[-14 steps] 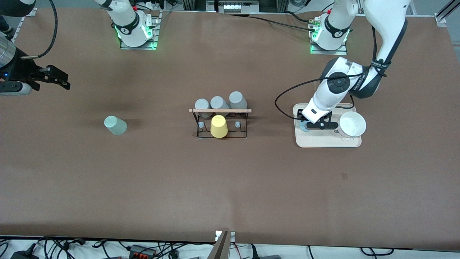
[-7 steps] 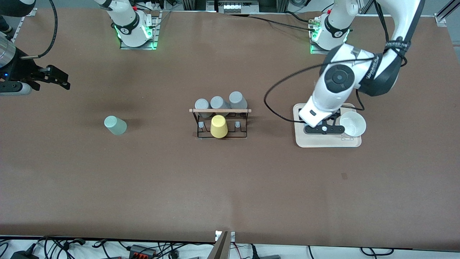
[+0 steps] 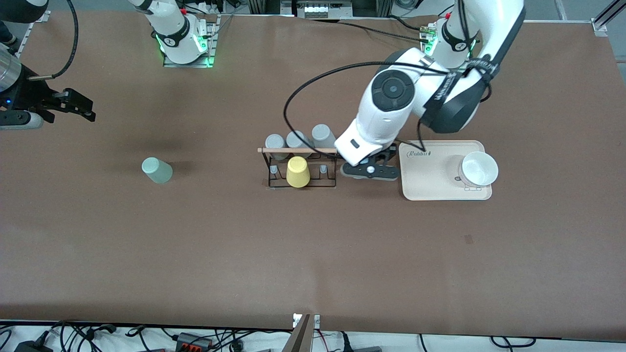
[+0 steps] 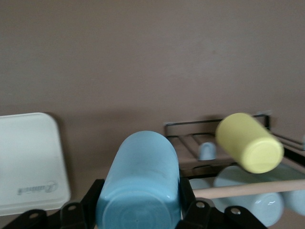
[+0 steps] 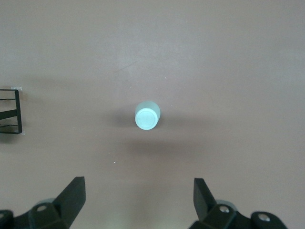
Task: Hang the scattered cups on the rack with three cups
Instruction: 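Carry the light blue cup with the left gripper to the rack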
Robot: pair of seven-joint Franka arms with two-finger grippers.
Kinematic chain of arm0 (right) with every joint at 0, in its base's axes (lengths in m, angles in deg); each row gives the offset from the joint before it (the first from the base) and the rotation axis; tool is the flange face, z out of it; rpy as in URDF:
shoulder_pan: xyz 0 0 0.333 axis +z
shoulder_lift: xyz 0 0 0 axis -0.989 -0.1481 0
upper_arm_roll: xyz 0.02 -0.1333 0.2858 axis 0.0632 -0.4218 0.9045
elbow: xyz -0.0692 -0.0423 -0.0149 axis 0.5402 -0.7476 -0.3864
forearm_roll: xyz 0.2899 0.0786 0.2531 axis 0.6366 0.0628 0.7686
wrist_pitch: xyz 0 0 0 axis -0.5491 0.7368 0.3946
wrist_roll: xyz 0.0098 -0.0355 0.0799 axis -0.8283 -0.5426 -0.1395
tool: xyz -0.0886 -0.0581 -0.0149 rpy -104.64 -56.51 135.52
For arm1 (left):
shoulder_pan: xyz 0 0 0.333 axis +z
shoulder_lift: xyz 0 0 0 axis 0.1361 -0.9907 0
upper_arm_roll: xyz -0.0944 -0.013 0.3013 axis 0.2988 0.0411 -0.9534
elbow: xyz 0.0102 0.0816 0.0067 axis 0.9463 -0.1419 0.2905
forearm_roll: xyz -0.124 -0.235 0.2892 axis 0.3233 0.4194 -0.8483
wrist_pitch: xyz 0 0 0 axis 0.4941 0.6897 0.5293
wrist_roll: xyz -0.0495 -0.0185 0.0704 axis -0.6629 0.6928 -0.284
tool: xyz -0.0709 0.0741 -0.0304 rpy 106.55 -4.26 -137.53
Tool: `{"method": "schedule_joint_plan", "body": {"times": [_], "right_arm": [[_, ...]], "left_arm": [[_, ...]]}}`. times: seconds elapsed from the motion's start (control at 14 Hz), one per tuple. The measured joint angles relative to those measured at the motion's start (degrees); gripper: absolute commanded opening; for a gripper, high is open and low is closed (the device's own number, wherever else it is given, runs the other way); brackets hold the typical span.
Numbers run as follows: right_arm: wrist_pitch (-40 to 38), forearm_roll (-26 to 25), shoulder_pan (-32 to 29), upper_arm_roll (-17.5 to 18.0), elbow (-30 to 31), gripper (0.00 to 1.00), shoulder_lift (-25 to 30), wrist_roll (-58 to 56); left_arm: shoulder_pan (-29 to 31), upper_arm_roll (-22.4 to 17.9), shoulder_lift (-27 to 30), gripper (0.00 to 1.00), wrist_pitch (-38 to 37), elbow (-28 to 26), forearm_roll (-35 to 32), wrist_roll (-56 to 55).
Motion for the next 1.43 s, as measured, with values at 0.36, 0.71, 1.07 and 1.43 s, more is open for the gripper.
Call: {"method": "schedule_joint_plan", "body": {"times": [0.36, 0.71, 1.07, 1.43], "right_arm": [[0.0, 0.0, 0.0, 0.0, 0.0, 1.0, 0.0, 0.0], [0.1, 0.0, 0.0, -0.1, 0.0, 1.0, 0.0, 0.0], [0.1, 0.0, -0.1, -0.1, 0.0, 1.0, 0.0, 0.0], [0.1, 0.0, -0.1, -0.1, 0.0, 1.0, 0.0, 0.0]], "left_arm": [[-8.4, -2.1, -6.3, 0.21, 1.9, 6.0, -0.6, -9.4], [-11.3, -4.2, -7.2, 0.22, 2.4, 7.1, -3.3, -9.7], [-11.2, -5.3, -7.4, 0.21, 2.4, 7.2, -4.6, -9.8], [-10.9, -7.3, -7.6, 0.22, 3.6, 7.7, -4.7, -9.7]]}}
